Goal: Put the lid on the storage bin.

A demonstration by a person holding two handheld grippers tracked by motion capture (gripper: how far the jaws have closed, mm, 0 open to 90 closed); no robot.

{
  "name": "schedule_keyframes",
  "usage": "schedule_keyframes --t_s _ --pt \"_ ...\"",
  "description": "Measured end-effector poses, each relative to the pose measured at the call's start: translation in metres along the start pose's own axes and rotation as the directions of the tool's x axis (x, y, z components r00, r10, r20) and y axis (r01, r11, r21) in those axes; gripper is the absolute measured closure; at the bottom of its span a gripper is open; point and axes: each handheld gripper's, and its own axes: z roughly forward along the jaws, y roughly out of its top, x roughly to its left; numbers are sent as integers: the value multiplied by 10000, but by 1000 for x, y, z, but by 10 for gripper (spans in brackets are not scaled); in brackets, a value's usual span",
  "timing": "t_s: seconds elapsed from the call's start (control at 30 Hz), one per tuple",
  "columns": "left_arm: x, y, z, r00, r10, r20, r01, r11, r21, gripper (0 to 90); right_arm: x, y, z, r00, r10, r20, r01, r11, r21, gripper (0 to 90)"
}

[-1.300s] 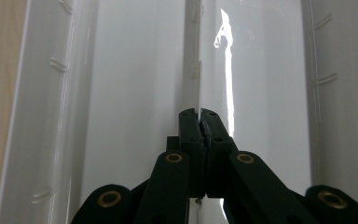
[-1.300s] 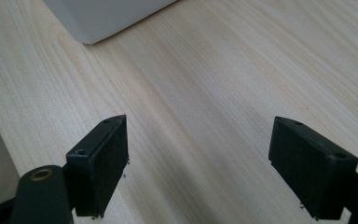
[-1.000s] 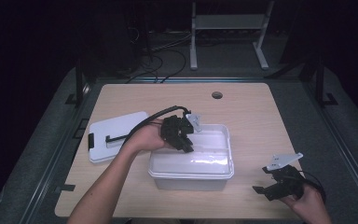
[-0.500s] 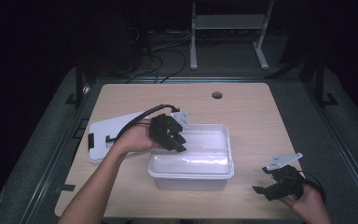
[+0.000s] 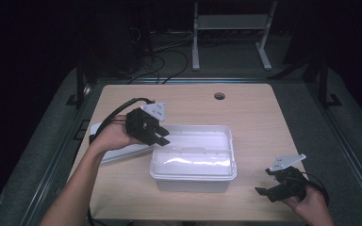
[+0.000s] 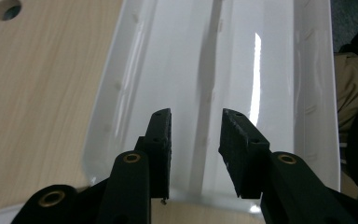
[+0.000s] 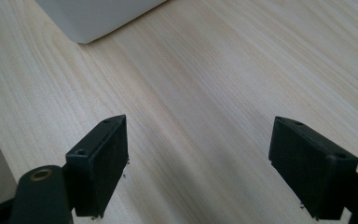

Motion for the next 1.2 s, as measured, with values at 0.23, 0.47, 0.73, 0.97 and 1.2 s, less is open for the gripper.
schedule_keyframes --t_s 0.23,0.47,0.73,0.97,1.2 --pt "13 -40 -16 9965 -647 -529 640 9978 -147 600 0 0 1 10000 43 -85 -43 10000 -20 191" --pt "23 -85 -18 9830 -1470 -1101 1476 9890 -33 571 1 0 4 9999 44 -103 -43 9999 99 190" --pt "36 -125 -16 9641 -2256 -1403 2276 9737 -17 558 1 0 5 9999 22 -103 -21 9999 120 190" --pt "47 -149 -10 9513 -2670 -1542 2705 9627 15 550 2 1 6 9999 -18 -99 19 9999 168 190" --pt "58 -161 -2 9453 -2760 -1738 2872 9570 421 541 2 2 6 9999 -58 -125 61 9998 201 190"
